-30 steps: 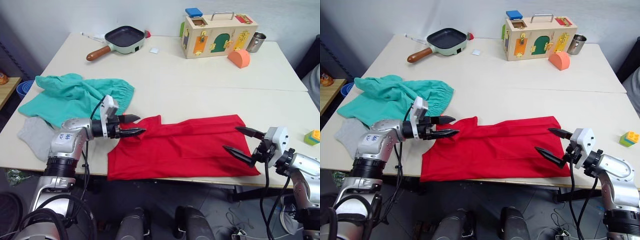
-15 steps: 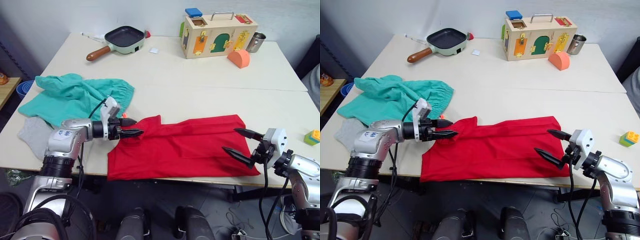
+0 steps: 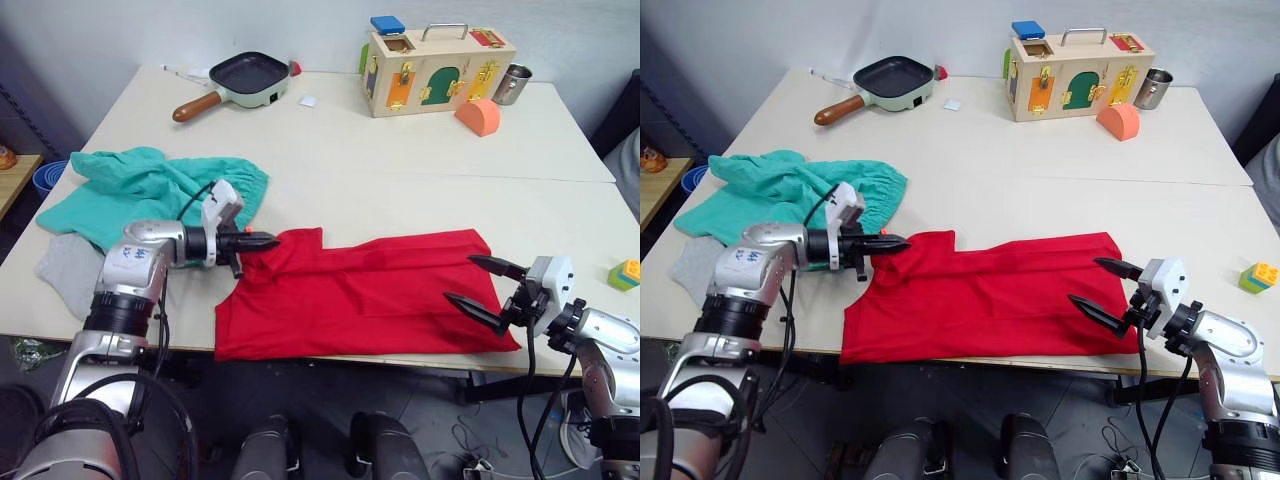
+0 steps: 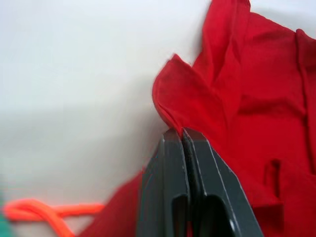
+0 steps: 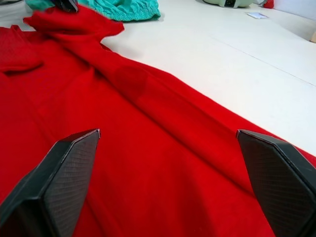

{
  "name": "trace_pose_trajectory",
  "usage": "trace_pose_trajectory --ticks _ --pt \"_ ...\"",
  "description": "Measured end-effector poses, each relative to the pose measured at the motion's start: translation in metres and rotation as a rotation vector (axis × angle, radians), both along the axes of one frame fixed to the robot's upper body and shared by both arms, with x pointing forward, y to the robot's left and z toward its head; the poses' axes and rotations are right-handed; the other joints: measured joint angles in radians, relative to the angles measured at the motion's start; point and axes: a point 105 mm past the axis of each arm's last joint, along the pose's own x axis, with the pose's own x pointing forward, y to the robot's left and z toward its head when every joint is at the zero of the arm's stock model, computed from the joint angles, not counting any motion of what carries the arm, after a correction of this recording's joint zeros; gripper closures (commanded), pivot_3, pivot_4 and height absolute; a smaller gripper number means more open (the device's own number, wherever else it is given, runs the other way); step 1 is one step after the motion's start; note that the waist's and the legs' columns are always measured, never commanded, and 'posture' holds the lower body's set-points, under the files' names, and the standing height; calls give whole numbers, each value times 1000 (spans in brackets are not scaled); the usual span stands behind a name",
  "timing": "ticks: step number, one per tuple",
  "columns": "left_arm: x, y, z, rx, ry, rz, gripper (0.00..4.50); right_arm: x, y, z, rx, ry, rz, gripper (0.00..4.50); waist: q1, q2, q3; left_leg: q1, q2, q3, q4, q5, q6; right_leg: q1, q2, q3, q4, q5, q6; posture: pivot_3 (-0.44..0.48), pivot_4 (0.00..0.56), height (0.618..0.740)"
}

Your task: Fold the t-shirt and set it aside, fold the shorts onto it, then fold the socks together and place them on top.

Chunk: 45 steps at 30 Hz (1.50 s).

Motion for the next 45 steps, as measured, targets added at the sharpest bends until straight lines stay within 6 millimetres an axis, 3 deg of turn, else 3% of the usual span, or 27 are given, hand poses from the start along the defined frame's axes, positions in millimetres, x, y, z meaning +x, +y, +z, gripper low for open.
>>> trace_pose_trajectory --ticks 9,14,24,34,37,42,45 --pt "-29 -11 11 160 -303 -373 4487 0 0 0 0 -1 -1 0 -2 0 0 0 0 0 0 0 0 0 -1 0 -1 0 0 0 150 740" --pt "-53 -11 -12 279 -412 -541 4487 -1 -1 -2 0 8 -4 0 -2 0 0 0 0 0 0 0 0 0 -1 0 -2 0 0 0 150 740" --pt "-72 -16 -27 354 -500 -663 4487 -1 -2 -4 1 13 -10 0 -2 0 0 0 0 0 0 -1 0 0 -2 0 -2 0 0 0 150 740" --pt "-81 1 -27 373 -487 -649 4487 7 -7 -2 -7 8 -12 0 -3 0 0 0 0 0 0 -1 1 0 -2 0 -1 0 0 0 150 740" --pt "-87 0 -29 310 -402 -628 3879 10 -12 1 -24 8 -7 0 -2 0 0 0 0 0 0 -1 1 0 -2 0 -2 0 0 0 150 740" --pt "-87 -1 -19 209 -292 -520 2383 16 -17 7 -61 -2 15 0 -3 0 0 0 0 0 0 0 1 0 -2 0 -2 0 0 0 150 740" --pt "-78 19 -2 33 -158 -310 1506 24 -19 17 -97 22 63 0 -14 1 1 0 0 0 0 0 1 0 -2 1 0 0 0 0 150 740"
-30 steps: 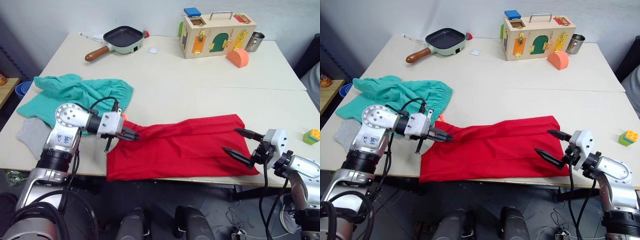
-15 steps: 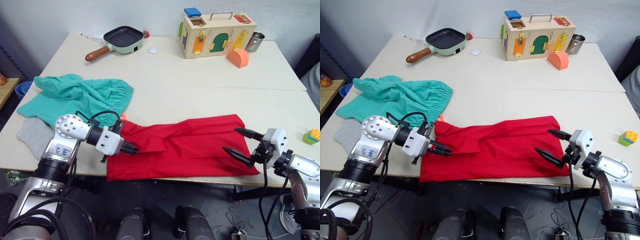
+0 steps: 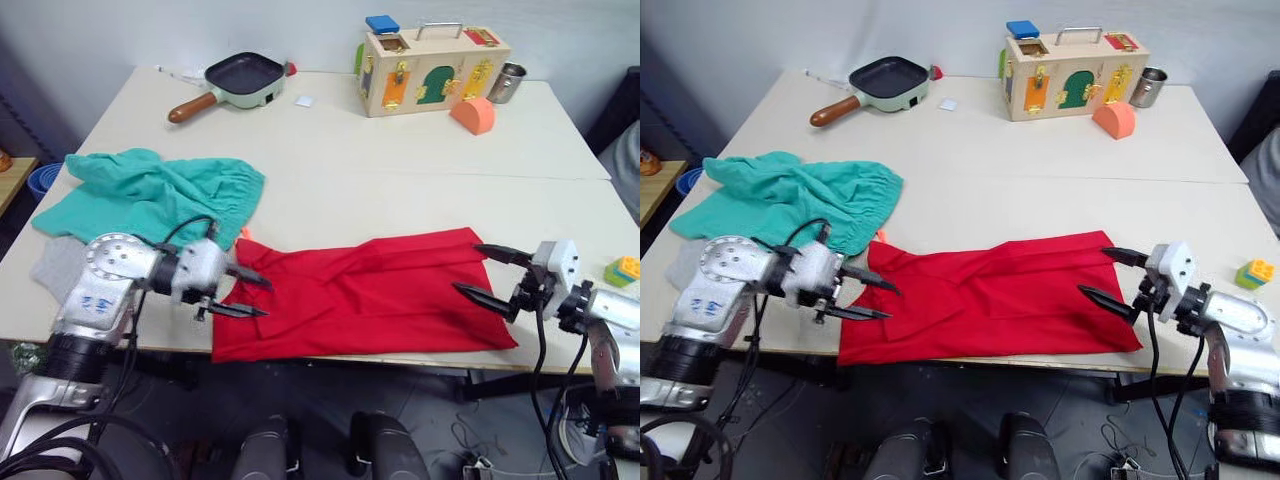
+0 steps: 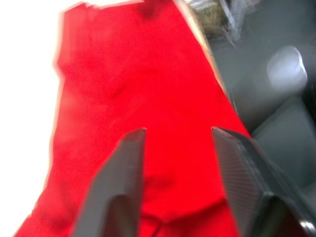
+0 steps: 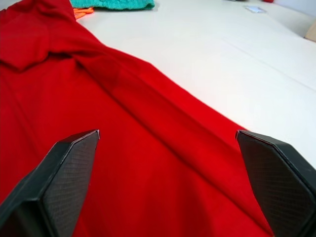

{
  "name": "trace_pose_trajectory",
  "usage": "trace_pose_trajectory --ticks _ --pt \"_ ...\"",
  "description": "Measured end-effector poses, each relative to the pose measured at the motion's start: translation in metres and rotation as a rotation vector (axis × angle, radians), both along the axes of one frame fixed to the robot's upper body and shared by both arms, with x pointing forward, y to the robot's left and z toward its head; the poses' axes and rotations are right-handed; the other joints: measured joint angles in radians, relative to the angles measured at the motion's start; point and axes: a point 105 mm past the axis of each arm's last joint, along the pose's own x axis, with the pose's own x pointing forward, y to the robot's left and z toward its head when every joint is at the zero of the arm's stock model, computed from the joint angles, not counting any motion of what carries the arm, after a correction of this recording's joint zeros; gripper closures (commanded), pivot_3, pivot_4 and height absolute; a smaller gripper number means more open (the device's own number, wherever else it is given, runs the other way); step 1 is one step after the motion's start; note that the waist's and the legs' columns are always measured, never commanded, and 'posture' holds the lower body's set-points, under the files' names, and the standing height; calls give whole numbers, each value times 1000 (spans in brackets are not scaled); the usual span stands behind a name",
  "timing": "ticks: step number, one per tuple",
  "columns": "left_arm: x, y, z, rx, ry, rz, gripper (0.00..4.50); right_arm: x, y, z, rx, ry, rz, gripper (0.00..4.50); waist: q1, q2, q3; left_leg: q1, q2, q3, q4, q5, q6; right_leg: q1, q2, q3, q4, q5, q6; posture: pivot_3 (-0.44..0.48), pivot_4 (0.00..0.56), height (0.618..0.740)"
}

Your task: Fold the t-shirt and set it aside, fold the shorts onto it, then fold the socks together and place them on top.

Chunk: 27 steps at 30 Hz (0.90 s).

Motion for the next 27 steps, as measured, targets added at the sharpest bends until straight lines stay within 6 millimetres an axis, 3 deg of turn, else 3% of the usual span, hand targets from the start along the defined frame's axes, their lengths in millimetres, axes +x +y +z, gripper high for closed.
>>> trace_pose_trajectory --ticks 2,5,10,16,20,27 --pt "6 12 11 -81 45 109 1506 4 -1 14 -18 -16 19 0 -9 0 0 1 1 -1 0 0 -1 0 0 -1 0 0 0 0 150 740" --pt "15 16 12 -170 81 214 1453 11 13 25 2 -10 65 560 -11 0 0 1 0 -1 0 0 -1 1 0 -1 0 0 0 0 150 740" --pt "20 17 -9 -160 87 315 2611 31 35 27 -4 10 62 2243 -11 0 0 0 0 -1 0 0 -1 0 0 -1 1 0 0 0 150 740" --pt "8 -5 -32 -89 53 253 4497 55 47 28 -62 -10 -37 4411 -10 0 0 0 0 -1 -1 -1 -2 0 0 -1 0 0 0 0 150 740" --pt "17 -11 -51 -33 40 313 4500 65 58 10 -143 32 -42 4468 -12 0 0 0 0 0 -1 -1 -2 -1 0 0 1 0 0 0 150 740" --pt "37 -5 -55 -7 8 419 4500 79 58 -3 -241 82 -80 4468 -12 0 0 -1 0 0 -1 -1 -2 -1 0 -1 1 0 0 0 150 740"
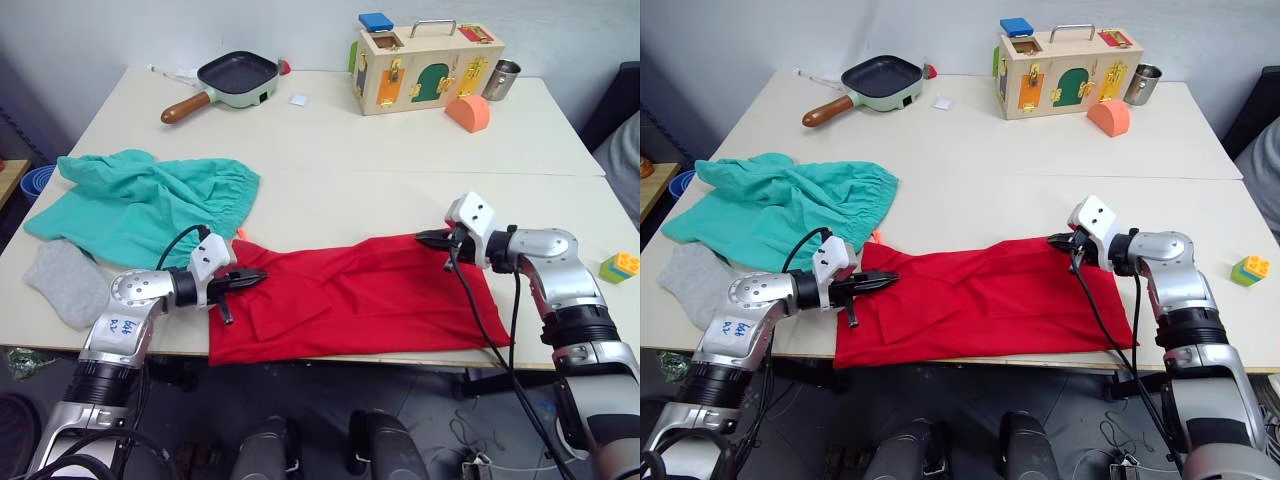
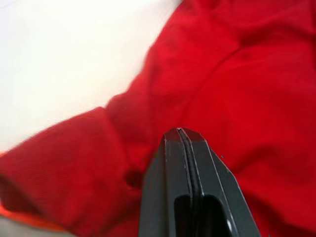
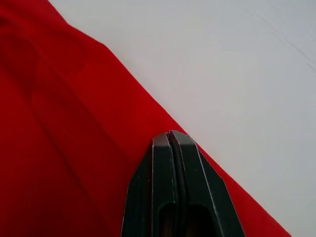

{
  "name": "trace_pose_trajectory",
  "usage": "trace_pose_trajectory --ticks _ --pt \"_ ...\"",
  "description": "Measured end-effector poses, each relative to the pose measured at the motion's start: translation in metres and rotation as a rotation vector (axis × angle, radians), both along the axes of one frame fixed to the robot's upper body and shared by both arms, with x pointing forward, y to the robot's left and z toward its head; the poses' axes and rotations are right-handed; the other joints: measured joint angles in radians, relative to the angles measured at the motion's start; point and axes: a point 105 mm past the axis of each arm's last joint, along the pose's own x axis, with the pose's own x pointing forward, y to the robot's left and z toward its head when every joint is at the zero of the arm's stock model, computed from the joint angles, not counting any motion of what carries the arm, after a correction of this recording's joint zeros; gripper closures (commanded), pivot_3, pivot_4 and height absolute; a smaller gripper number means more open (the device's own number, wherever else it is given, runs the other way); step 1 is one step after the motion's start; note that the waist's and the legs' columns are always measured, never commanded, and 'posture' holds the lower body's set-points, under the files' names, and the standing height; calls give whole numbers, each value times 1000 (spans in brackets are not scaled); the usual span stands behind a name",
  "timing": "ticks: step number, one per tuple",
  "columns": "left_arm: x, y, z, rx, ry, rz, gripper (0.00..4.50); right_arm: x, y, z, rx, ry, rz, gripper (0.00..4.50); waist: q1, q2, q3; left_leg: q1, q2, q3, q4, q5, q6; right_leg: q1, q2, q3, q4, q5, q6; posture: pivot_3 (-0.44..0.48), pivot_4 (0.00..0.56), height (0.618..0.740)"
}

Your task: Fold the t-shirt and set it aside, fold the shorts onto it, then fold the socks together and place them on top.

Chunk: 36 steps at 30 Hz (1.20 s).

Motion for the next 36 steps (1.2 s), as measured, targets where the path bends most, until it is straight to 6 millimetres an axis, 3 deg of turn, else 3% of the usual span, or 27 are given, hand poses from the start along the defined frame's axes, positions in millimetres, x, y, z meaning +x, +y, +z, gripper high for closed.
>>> trace_pose_trajectory --ticks 6,13,18,23,27,32,36 --pt "8 5 -3 -4 15 35 4500 -6 4 -11 -84 178 53 4468 1 0 0 0 0 0 0 0 0 0 0 0 0 0 0 0 150 740" --pt "16 12 -5 8 7 82 4500 -37 -16 0 -212 379 150 4468 1 0 0 0 0 0 0 0 0 0 0 -1 0 0 0 0 150 740" --pt "17 13 -6 7 8 86 4500 -46 -20 5 -211 391 170 4468 0 0 0 0 1 0 0 -1 -1 0 0 -1 -1 0 0 0 150 740" --pt "16 13 -5 -7 5 83 4500 -34 -12 23 -106 262 140 4468 0 0 0 0 0 0 0 0 -1 0 0 -1 -1 0 0 0 150 740" --pt "19 13 -4 -19 8 98 4500 -10 -13 32 -99 135 37 4468 -1 0 0 0 0 0 0 0 -1 -1 0 -1 -1 0 0 0 150 740" --pt "24 15 1 -27 4 122 4500 4 -25 27 -114 101 -36 4468 1 0 0 -1 0 0 0 0 -1 -1 0 -1 -1 0 0 0 150 740" --pt "28 12 4 -37 -4 139 4500 3 -14 18 -99 121 12 4468 0 0 0 -1 0 0 0 0 -1 -1 1 -1 0 0 0 0 150 740"
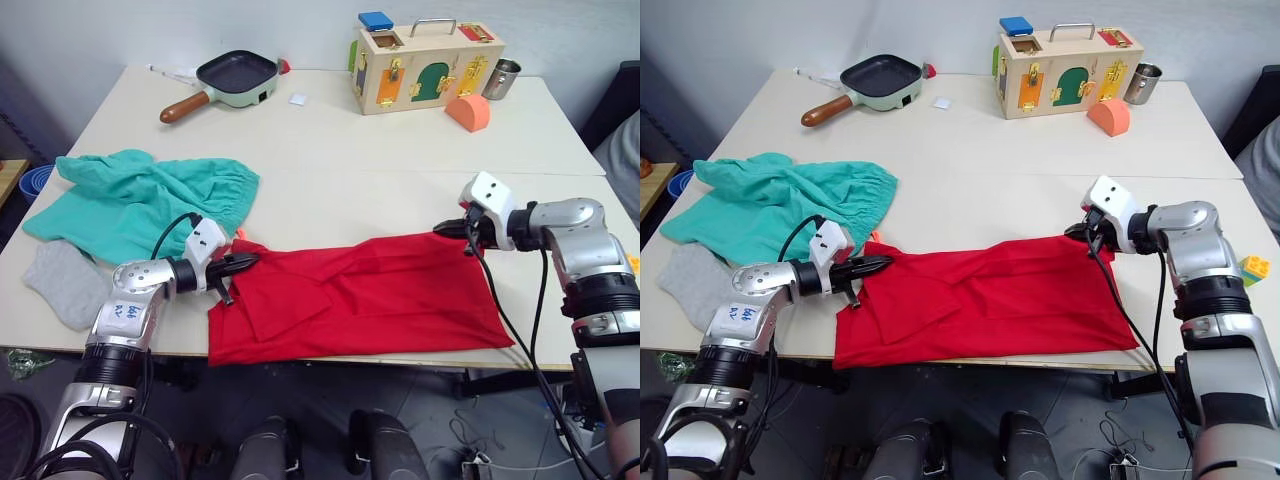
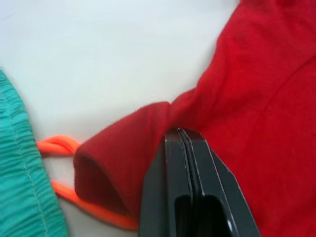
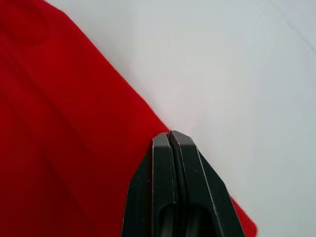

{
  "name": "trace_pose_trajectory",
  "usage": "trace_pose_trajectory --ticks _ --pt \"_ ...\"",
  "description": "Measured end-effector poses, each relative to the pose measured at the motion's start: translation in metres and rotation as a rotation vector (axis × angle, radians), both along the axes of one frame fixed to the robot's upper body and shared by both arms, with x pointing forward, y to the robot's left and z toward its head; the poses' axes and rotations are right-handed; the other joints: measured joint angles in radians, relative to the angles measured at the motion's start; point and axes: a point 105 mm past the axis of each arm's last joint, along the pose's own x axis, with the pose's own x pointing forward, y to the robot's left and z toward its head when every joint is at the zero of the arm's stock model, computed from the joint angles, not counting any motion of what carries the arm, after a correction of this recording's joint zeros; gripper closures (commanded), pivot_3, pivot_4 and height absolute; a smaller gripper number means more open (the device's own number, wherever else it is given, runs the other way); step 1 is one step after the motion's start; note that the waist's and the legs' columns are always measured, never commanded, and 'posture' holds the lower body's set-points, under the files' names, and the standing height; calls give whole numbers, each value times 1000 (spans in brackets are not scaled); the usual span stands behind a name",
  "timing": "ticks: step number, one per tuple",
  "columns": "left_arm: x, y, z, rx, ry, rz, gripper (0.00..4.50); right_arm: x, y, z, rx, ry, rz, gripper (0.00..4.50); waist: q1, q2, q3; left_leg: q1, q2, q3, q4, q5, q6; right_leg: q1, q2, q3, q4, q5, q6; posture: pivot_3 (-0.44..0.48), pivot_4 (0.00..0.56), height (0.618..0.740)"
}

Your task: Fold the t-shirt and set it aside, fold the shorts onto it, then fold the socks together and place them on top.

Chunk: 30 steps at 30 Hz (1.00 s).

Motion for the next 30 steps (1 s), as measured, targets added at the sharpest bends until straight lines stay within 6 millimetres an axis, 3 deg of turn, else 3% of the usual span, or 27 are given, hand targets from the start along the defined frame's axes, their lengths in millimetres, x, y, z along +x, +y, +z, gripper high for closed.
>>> trace_pose_trajectory --ticks 3,9,12,16,21,24,26,30 --pt "2 0 -2 -3 7 26 4500 -6 16 -3 41 -19 75 4468 0 0 0 0 0 0 0 0 0 0 0 0 0 0 0 0 150 740" --pt "6 2 -3 -15 19 81 4500 -30 69 -11 203 -110 200 4468 1 0 0 0 0 -1 0 0 0 0 0 0 1 0 0 0 150 740" --pt "5 2 -1 -59 43 102 4500 -27 88 -25 274 -153 114 4468 0 -1 -1 0 0 -1 0 0 0 0 0 0 1 0 0 0 150 740" --pt "5 1 2 -78 50 124 4500 -20 93 -33 273 -196 7 4468 1 -1 -1 0 0 -1 0 0 0 0 0 0 1 0 0 0 150 740" --pt "3 0 -4 -87 81 157 4500 -25 81 -51 242 -204 -72 4468 2 -1 -1 0 0 -1 0 0 0 0 0 0 0 0 0 0 150 740" --pt "3 -1 -4 -92 83 178 4500 -25 69 -50 212 -228 -111 4468 1 -2 -1 1 0 -1 0 0 0 1 0 1 1 0 0 0 150 740" --pt "4 -1 -6 -103 88 197 4500 -22 52 -48 191 -248 -168 4468 2 -2 -1 1 -1 -1 0 0 0 1 0 1 1 0 0 0 150 740" --pt "5 0 -8 -151 101 252 4500 -14 -8 -47 140 -290 -355 4468 1 -2 -1 2 0 -1 0 0 0 2 0 1 0 0 0 0 150 740"
